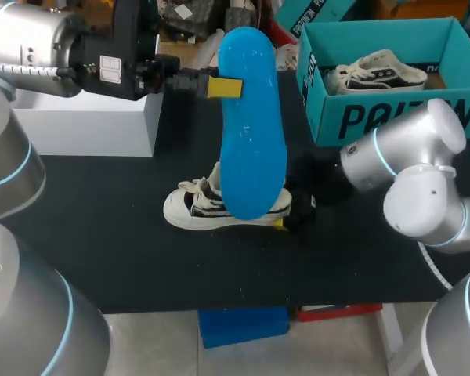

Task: Take the shoe out of the shoebox, open the shoe tongue, remove and reinsert the insole, then place the shoe into the shoebox

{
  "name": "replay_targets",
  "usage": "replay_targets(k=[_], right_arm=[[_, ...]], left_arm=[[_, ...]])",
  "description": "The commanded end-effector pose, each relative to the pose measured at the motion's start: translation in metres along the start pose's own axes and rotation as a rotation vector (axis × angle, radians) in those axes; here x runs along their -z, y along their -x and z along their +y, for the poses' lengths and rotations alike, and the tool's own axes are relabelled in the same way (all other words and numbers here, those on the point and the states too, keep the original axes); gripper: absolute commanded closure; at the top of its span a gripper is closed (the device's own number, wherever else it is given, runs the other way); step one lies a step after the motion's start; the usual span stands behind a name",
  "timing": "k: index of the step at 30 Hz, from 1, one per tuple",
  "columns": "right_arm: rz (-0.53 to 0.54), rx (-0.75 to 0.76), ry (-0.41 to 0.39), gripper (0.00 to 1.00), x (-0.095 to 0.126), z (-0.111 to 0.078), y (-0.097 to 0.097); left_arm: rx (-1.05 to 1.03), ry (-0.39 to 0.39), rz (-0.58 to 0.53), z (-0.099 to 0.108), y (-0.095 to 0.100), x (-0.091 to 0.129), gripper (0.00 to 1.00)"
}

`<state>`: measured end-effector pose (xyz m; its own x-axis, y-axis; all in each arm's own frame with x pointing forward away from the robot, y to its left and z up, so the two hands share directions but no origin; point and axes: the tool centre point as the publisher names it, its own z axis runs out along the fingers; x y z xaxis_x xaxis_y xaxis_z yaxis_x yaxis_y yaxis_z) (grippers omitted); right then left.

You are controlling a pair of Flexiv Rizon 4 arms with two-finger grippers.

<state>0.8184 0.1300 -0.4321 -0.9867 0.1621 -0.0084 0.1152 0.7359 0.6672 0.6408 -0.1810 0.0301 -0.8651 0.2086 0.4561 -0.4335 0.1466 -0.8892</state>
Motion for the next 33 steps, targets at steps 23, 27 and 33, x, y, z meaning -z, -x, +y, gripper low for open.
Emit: replay_targets(k=[23,27,33], right_arm=[[0.018,0.091,-0.789,0.0,0.016,0.047,-0.004],[0.02,0.106,-0.814,0.0,0.012,0.049,-0.006],[0.033,0.118,-0.828,0.0,0.006,0.046,-0.009]], left_arm=[[-0.001,-0.001,-0.001,0.001,0.0,-0.001,1.0],[-0.001,-0.001,-0.001,0.001,0.0,-0.001,1.0],[-0.001,-0.001,-0.001,0.001,0.0,-0.001,1.0]])
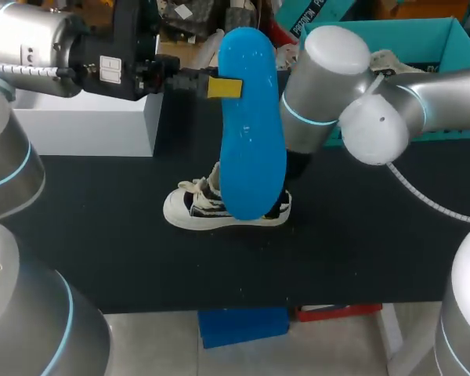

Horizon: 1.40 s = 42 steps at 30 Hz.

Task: Take the shoe out of the shoebox, open the shoe tongue, remove and reinsert the insole, then place the shoe into the shoebox

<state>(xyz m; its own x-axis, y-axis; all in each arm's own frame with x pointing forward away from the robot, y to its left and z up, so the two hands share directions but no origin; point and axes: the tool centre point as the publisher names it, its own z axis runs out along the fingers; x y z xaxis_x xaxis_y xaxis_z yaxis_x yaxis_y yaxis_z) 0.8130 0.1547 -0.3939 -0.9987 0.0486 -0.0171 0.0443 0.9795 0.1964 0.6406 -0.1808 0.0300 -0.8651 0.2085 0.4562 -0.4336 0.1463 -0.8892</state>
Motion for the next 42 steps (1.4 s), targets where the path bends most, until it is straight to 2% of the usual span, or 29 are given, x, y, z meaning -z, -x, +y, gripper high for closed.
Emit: replay_targets(k=[1,27,30,32,36,42], right_arm=[[0.007,0.01,-0.299,0.0,-0.0049,0.0064,0.0003],[0.011,0.031,-0.217,0.0,-0.012,0.0034,-0.0006],[0.009,0.043,-0.189,0.0,-0.0099,0.0013,0.0002],[0.016,0.074,-0.126,0.0,-0.0088,0.0005,0.0009],[0.068,0.161,-0.049,0.0,-0.0102,0.0017,0.0023],[0.071,0.151,0.056,0.0,-0.0114,-0.0002,0.0023]], left_arm=[[-0.001,-0.001,-0.001,0.0004,0.0005,-0.0011,1.0],[-0.001,-0.001,-0.001,0.0004,0.0005,-0.0011,1.0],[-0.001,-0.001,-0.001,0.0004,0.0005,-0.0011,1.0],[-0.001,-0.001,-0.001,0.0004,0.0005,-0.0011,1.0],[-0.001,-0.001,-0.001,0.0004,0.0005,-0.0011,1.0],[-0.001,-0.001,-0.001,0.0004,0.0005,-0.0011,1.0]])
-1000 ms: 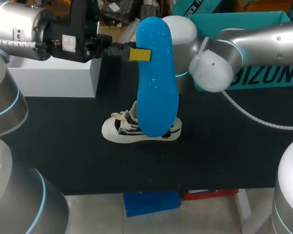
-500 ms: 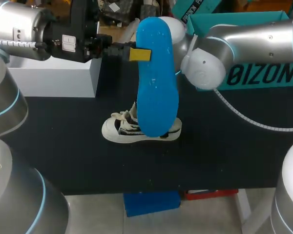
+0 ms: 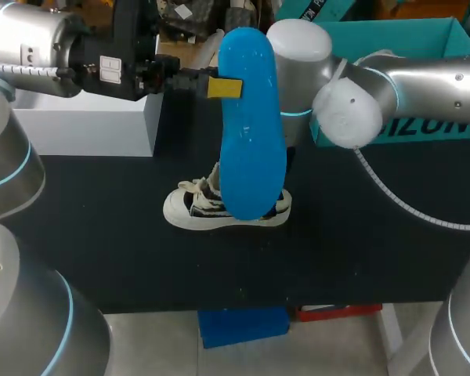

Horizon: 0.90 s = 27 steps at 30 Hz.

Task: Take the shoe out of the shoebox, open the shoe tongue, remove and reinsert the insole, then place the shoe into the shoebox

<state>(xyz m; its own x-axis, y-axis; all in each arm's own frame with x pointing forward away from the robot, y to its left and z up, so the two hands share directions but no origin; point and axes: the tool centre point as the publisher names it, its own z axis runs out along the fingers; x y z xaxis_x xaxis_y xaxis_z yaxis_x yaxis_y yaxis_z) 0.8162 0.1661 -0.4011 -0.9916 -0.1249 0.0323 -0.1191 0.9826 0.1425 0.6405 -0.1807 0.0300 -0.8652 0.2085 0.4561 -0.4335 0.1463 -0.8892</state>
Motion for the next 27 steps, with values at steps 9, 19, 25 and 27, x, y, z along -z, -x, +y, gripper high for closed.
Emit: replay_targets(k=[9,19,25,27], right_arm=[[-0.07,-0.049,0.201,0.0,-0.002,-0.019,-0.005],[-0.099,-0.055,0.329,0.0,-0.006,-0.027,-0.01],[-0.109,-0.071,0.424,0.0,-0.014,-0.032,-0.011],[-0.112,-0.072,0.452,0.0,-0.017,-0.032,-0.01]], left_arm=[[-0.001,-0.001,-0.001,0.0,0.001,-0.001,1.0],[-0.001,-0.001,-0.001,0.0,0.001,-0.001,1.0],[-0.001,-0.001,-0.001,0.0,0.001,-0.001,1.0],[-0.001,-0.001,-0.001,0.0,0.001,-0.001,1.0]])
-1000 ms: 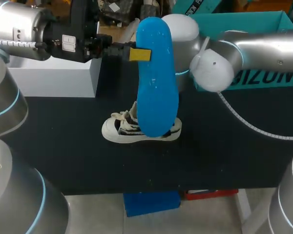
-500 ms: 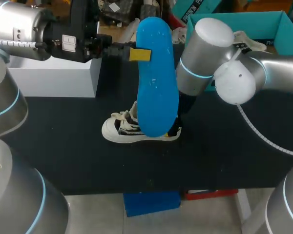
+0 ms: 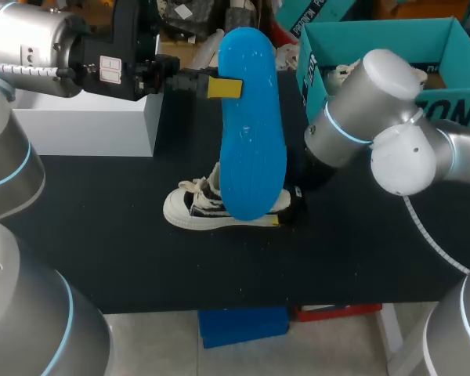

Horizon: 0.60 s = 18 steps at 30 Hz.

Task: Take the shoe out of the shoebox, open the shoe tongue, remove and reinsert the insole, then place the shoe into the shoebox

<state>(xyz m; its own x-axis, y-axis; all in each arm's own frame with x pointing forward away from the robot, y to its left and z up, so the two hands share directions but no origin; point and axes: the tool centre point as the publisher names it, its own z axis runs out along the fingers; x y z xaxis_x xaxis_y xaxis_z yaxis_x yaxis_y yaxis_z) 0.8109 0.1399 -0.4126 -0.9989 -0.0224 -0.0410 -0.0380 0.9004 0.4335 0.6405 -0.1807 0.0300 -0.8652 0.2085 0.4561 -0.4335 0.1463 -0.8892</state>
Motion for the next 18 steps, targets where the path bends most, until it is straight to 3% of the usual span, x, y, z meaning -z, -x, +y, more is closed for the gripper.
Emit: replay_targets(k=[1,18], right_arm=[[-0.006,-0.001,0.164,0.0,-0.008,-0.008,-0.002],[-0.037,-0.039,0.353,0.0,-0.022,-0.019,0.0]], left_arm=[[-0.001,-0.001,-0.001,0.0,0.001,-0.001,1.0],[-0.001,-0.001,-0.001,0.0,0.001,-0.001,1.0]])
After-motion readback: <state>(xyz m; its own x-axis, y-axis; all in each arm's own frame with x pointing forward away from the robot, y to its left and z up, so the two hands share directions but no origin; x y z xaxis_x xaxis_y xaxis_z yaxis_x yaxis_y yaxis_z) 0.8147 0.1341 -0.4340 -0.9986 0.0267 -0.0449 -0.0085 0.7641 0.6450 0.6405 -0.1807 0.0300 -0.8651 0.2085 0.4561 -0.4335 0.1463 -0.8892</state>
